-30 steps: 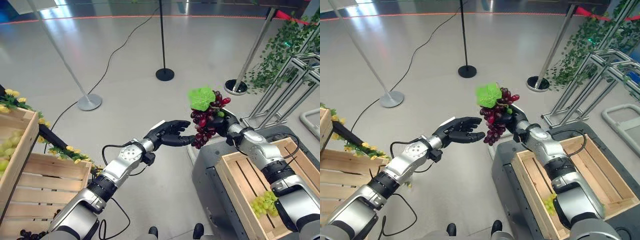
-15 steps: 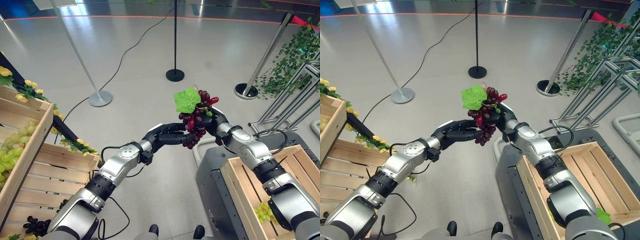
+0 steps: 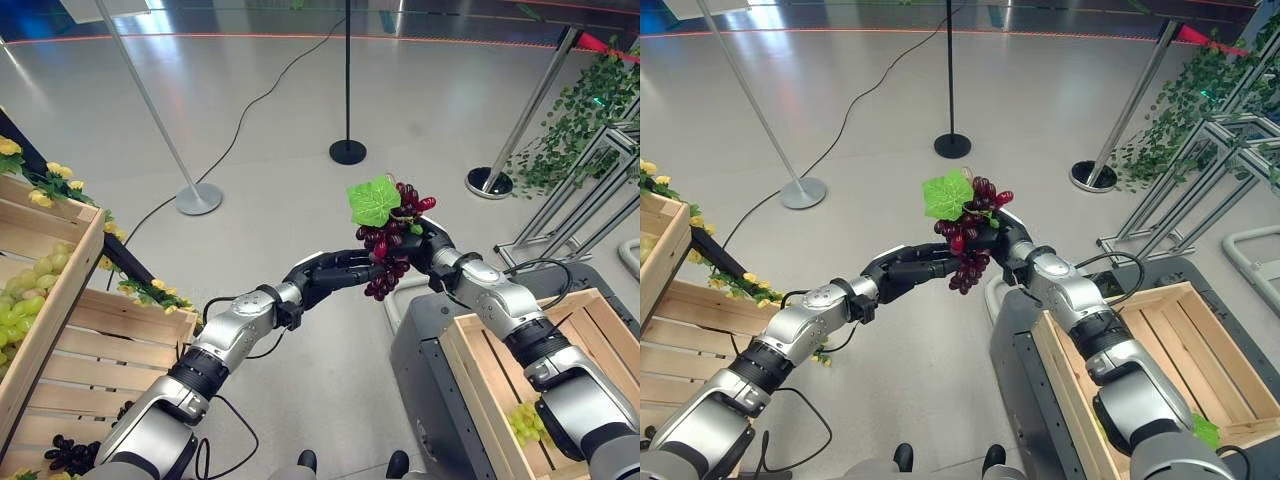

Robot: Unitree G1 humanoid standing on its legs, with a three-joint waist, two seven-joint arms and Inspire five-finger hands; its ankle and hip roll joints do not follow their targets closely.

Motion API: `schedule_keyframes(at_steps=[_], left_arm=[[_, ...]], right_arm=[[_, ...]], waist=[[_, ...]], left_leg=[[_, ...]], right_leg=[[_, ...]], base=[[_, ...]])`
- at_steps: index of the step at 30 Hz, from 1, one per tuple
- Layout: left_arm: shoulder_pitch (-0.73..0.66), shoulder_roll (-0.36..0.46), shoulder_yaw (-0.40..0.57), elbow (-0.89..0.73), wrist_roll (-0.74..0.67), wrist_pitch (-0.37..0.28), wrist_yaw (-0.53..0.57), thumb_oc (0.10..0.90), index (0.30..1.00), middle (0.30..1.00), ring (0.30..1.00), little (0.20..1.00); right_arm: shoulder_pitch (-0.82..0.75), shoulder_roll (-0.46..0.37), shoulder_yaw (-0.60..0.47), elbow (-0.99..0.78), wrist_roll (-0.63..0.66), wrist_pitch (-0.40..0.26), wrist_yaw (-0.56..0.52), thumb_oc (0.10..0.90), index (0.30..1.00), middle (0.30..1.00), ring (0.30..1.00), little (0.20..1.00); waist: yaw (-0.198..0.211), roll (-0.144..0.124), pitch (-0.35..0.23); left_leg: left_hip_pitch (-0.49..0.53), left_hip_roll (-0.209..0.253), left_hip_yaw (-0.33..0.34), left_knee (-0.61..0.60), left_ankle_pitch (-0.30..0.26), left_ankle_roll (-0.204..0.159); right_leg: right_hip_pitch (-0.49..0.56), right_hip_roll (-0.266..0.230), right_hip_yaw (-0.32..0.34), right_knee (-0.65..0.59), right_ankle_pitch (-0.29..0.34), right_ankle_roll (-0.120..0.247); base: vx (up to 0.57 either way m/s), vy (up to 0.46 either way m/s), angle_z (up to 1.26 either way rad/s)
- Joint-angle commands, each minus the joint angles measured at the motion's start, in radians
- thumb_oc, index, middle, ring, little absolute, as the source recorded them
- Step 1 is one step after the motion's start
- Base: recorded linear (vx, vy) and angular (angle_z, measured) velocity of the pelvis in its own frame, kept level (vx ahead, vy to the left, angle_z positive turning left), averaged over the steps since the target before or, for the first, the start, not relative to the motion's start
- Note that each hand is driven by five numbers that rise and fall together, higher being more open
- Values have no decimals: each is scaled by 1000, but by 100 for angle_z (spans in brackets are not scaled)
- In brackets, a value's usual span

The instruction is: Pick up the fruits from the basket on one side to the basket on the other side

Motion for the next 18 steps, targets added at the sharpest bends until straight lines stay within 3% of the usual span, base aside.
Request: schedule_keyframes(at_steps=[1,11,18], left_arm=[[-121,-135,-64,36,-63,-95,-110,800,900,900,900,900],[-118,-160,-67,47,-131,-122,-224,800,900,900,900,900],[-125,-150,-115,38,-13,-110,-253,800,900,900,900,900]], right_arm=[[-150,152,31,-110,152,-66,45,400,300,300,300,300],[-138,183,56,-144,156,-40,52,400,300,300,300,300],[-153,201,67,-147,220,-40,64,400,300,300,300,300]], waist=[[1,-34,-162],[-5,-35,-164],[-3,-33,-164]], left_leg=[[-22,-18,35,1,-20,-12],[-18,-17,39,1,-21,-12],[-15,-18,39,1,-24,-11]], right_leg=[[52,-34,43,1,-25,1],[53,-34,49,1,-24,-1],[55,-31,52,1,-27,-2]], base=[[0,0,0],[0,0,0],[0,0,0]])
